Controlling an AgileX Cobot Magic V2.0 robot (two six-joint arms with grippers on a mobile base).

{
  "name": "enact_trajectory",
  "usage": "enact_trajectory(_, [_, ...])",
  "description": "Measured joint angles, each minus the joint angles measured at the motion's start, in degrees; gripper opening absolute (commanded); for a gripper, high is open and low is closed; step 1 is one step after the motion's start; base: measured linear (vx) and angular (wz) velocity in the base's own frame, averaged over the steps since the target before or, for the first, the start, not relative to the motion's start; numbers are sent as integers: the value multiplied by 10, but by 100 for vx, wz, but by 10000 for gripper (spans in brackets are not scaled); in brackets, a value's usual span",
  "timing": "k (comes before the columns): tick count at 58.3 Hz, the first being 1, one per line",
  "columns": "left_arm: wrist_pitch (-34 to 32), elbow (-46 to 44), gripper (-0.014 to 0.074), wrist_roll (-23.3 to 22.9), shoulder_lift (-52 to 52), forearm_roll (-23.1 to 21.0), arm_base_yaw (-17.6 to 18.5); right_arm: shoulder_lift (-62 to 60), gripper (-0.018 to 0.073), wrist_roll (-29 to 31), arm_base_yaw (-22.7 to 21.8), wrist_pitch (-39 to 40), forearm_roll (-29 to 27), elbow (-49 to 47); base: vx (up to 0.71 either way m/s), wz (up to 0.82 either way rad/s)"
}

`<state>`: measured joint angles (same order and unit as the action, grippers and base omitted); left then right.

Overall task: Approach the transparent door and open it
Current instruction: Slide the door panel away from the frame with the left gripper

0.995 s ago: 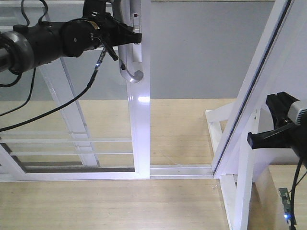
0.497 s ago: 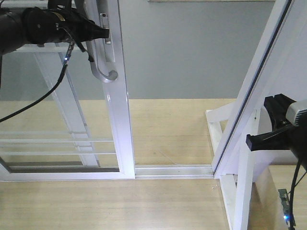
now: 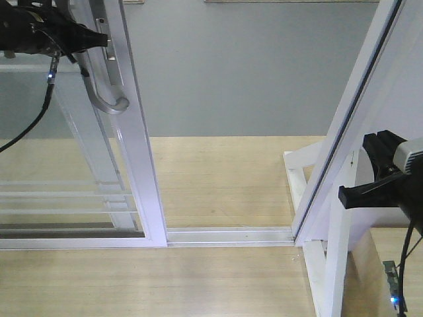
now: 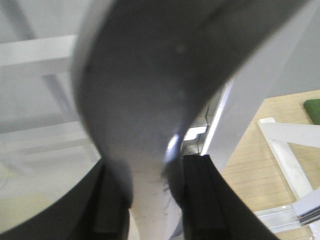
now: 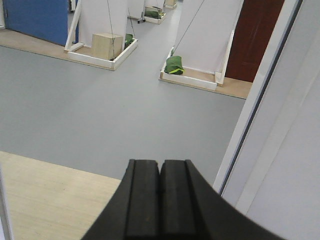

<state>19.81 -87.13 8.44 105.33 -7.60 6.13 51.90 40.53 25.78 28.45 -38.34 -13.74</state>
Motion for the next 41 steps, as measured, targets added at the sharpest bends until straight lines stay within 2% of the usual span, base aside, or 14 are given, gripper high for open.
enact_trajectory(14, [15,0,0,0,-5,7,-37,0,-6,0,0,-1,0,0,0,0])
enact_trajectory(25, [13,11,0,0,-20,23,-52,0,-6,0,0,-2,0,0,0,0])
enact_trajectory(33, [-26,65,0,2,-60,33,-58,0,-6,0,0,-2,0,0,0,0])
enact_trajectory(41, [-44,145,0,23,-165,27,-49,0,-6,0,0,-3,0,0,0,0])
